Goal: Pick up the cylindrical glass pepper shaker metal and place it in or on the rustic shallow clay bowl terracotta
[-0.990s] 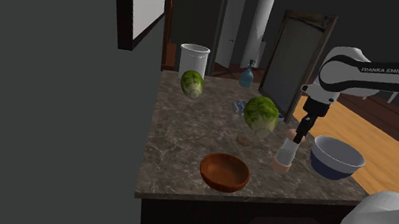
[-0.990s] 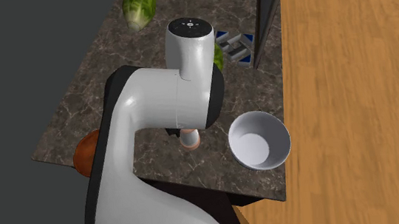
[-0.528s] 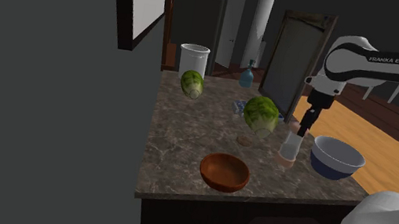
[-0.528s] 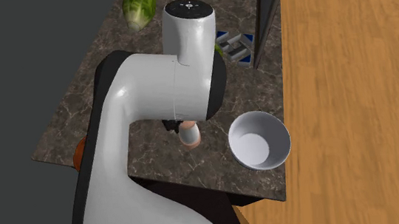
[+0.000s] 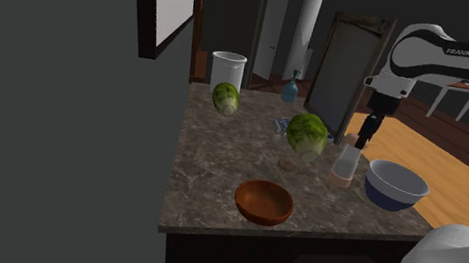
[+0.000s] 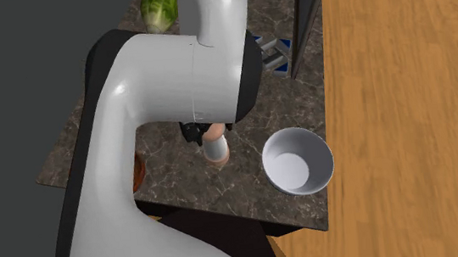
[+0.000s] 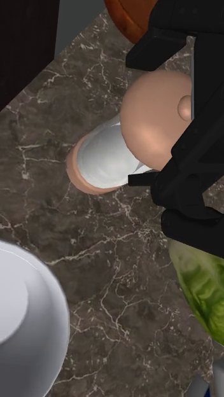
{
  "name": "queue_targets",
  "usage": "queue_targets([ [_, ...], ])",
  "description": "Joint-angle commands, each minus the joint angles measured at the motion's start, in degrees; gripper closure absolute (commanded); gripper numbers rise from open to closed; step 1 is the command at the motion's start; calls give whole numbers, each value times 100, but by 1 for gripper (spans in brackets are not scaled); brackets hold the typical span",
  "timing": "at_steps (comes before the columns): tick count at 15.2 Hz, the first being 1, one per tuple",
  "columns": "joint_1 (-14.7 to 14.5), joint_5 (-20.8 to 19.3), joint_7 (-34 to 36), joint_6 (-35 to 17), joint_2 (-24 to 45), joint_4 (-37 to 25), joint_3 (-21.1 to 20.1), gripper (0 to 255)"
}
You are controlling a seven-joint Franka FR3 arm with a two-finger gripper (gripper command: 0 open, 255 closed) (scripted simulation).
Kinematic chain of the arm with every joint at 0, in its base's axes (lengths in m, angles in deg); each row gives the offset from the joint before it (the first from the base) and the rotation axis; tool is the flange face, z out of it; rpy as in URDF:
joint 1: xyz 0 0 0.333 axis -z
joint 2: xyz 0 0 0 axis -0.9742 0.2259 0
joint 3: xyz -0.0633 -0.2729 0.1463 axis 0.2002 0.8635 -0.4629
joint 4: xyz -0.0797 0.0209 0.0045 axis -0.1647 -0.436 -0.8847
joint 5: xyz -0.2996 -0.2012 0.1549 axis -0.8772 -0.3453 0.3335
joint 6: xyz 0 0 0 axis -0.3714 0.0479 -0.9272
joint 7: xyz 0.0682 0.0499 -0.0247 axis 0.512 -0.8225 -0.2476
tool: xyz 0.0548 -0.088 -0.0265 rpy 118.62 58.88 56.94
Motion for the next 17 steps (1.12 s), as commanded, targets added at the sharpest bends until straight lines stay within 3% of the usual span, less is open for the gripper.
queue_targets([
  [1,-11,19,-2,141,16,-154,-19,255],
  [14,-98,155,1,1054,226,-1272,-134,255],
  [17,-186,364,429,1154,108,-1231,-511,255],
])
